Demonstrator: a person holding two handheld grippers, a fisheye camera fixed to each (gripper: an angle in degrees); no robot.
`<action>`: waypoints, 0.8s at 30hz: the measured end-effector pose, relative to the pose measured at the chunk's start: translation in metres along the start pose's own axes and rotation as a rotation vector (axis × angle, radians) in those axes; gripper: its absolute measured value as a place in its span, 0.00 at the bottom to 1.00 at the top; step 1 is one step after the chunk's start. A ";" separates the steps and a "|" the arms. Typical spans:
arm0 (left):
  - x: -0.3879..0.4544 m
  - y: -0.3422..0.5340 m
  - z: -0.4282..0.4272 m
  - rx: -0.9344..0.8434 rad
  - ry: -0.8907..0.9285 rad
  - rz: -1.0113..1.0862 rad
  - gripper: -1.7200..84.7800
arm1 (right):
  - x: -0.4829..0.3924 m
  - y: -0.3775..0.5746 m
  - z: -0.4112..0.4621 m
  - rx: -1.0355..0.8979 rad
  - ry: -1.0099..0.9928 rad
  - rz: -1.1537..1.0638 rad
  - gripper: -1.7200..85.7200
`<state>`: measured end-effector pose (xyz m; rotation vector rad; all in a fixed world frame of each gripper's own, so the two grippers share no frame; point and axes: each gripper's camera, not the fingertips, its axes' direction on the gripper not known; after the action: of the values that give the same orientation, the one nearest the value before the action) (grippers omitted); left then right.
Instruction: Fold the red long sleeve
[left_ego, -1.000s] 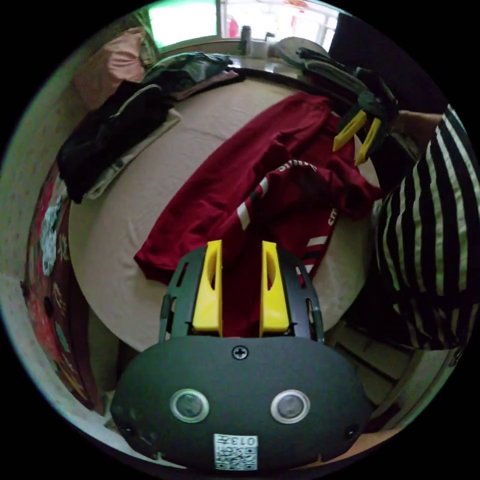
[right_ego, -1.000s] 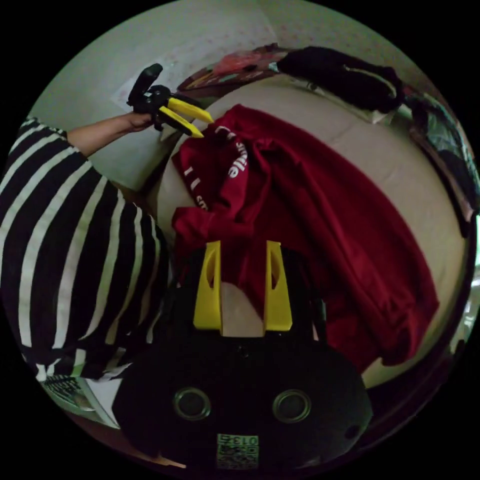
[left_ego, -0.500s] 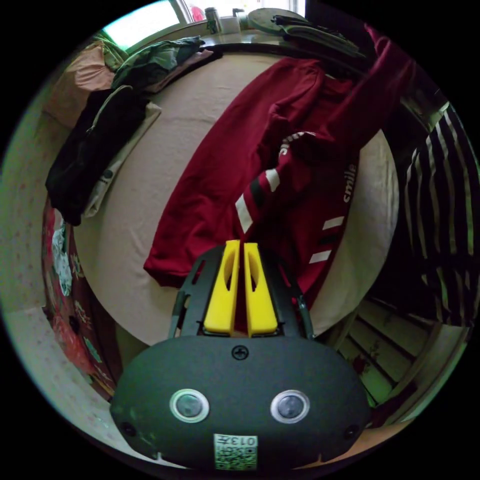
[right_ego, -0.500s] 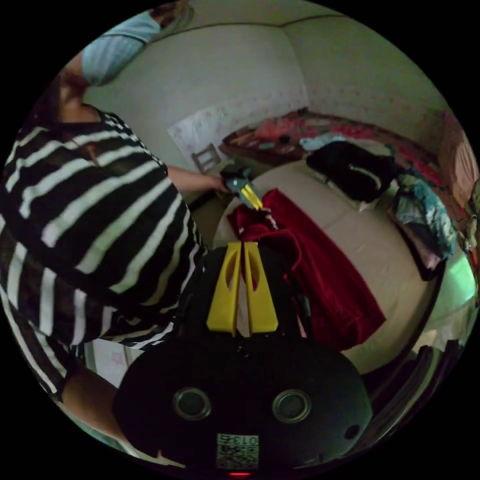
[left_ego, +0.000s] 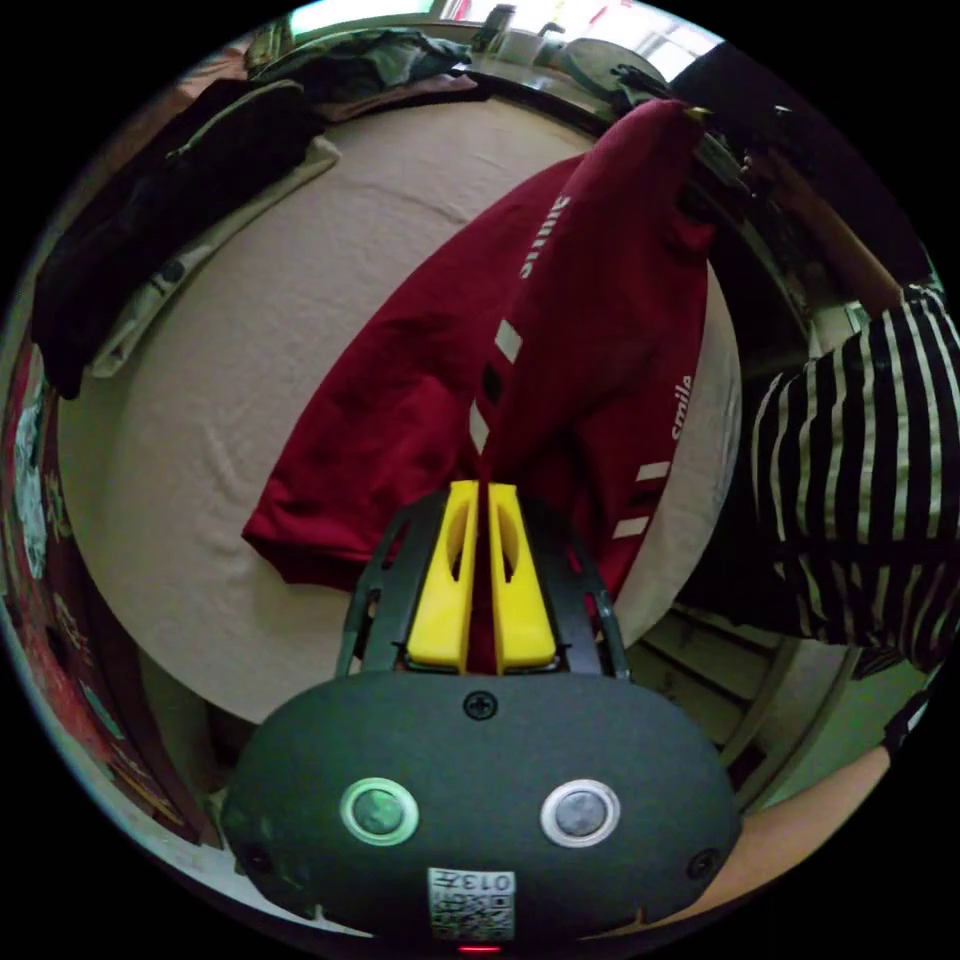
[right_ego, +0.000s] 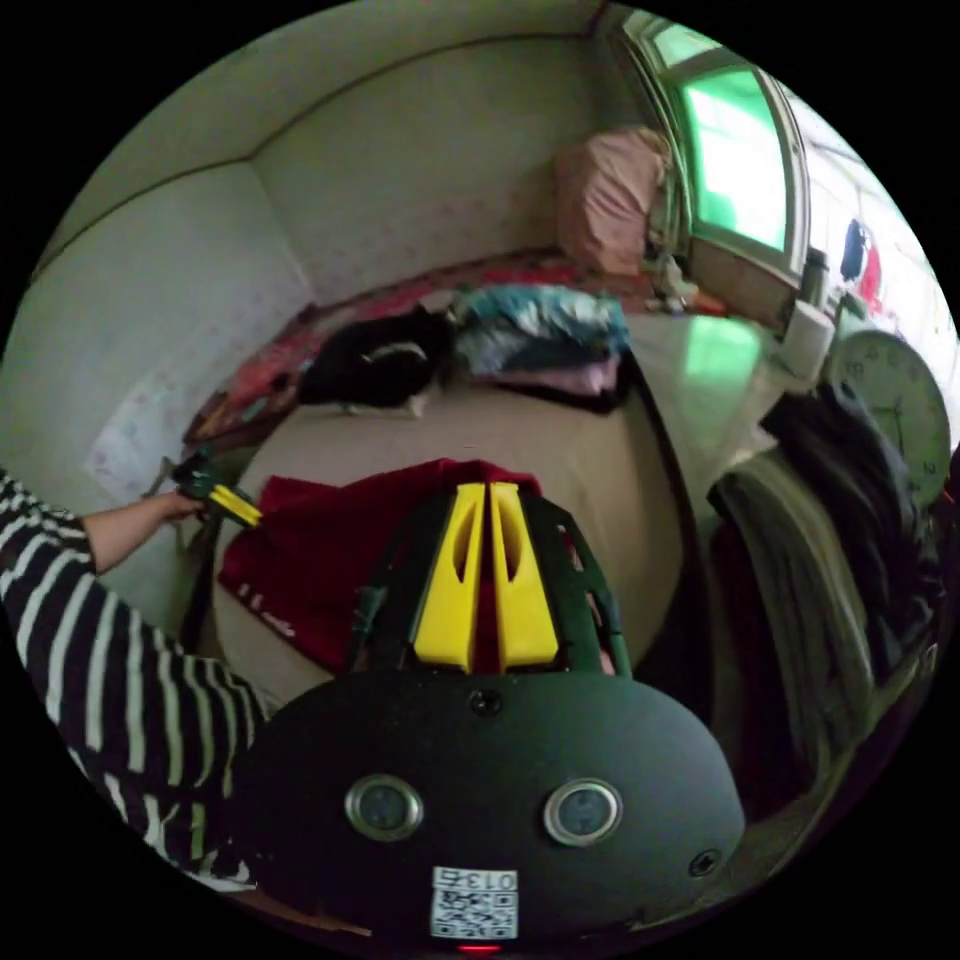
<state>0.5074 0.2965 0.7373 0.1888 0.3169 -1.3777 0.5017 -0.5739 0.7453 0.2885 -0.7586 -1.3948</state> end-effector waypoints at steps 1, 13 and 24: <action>-0.006 -0.004 0.004 -0.023 0.020 -0.018 0.03 | 0.009 0.001 0.031 -0.086 0.056 0.044 0.03; 0.027 0.009 -0.041 0.165 -0.059 -0.043 0.12 | -0.011 0.011 0.051 -0.234 0.270 0.066 0.08; 0.106 -0.075 0.035 0.019 -0.104 0.259 0.03 | -0.054 0.000 0.121 -0.412 0.302 0.041 0.05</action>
<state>0.4548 0.1731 0.7393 0.1674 0.1852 -1.1297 0.4260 -0.4933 0.8178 0.1532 -0.2189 -1.3936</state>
